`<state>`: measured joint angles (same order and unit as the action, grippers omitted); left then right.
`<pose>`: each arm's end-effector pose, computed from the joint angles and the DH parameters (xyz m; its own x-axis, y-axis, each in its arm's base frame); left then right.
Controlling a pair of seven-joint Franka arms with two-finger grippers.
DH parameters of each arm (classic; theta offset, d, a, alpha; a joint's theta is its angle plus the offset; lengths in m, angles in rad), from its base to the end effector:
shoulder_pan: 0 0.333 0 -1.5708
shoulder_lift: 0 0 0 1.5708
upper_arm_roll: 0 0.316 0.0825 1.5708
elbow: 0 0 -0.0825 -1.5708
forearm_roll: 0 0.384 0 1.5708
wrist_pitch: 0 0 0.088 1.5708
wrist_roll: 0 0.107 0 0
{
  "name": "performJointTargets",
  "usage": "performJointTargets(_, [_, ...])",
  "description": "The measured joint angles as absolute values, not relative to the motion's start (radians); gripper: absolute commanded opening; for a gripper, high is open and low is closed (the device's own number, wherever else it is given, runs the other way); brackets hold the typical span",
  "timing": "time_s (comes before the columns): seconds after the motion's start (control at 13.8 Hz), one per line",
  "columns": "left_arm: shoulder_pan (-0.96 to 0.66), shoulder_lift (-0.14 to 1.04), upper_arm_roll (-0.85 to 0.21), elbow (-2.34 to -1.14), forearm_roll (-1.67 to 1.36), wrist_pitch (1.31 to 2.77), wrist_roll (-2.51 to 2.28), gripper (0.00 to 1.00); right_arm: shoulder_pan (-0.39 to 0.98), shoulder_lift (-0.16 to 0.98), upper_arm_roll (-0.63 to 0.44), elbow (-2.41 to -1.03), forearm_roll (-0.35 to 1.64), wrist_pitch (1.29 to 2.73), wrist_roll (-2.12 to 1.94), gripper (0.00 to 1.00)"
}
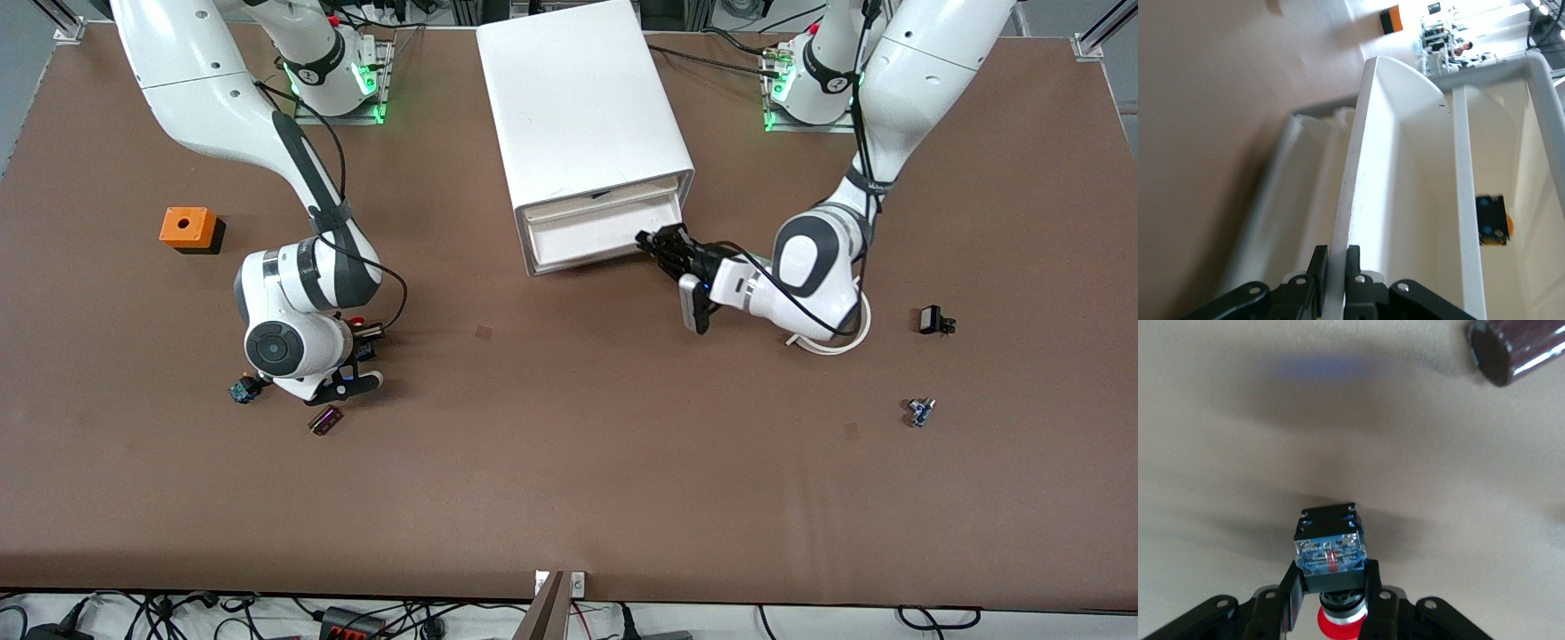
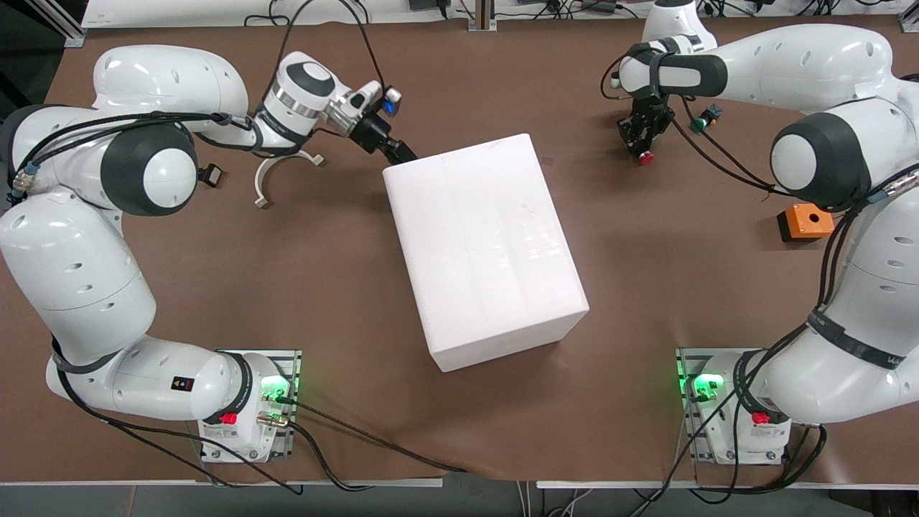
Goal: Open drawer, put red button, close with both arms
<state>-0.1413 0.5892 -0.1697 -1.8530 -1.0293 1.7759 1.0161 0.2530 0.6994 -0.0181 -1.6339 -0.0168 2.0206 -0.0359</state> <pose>0.5431 -0.2478 0.2092 0.8008 -0.5803 0.1481 -0.3479 -0.2493 0.9038 0.6341 0.1519 0.1873 0.9140 0.2636 -0.3083 0.2810 -0.9596 0.0127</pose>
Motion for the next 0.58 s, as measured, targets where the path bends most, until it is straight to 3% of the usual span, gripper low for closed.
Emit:
performJointTargets(0.22, [-0.121,0.631,-0.16,-1.775,-1.015,1.776,1.016,0.13,0.253,0.695,-0.018,-1.573,-0.017,2.017,-0.036,0.0])
performJointTargets(0.36, [-0.114,0.643,-0.156,-1.747,-1.005,1.776,1.016,0.98,0.252,0.683,-0.022,-1.516,-0.017,1.988,-0.036,0.0])
performJointTargets(0.58, [-0.104,0.648,-0.142,-1.733,-0.976,1.78,1.01,1.0,0.25,0.658,-0.026,-1.412,-0.017,1.86,-0.036,0.0])
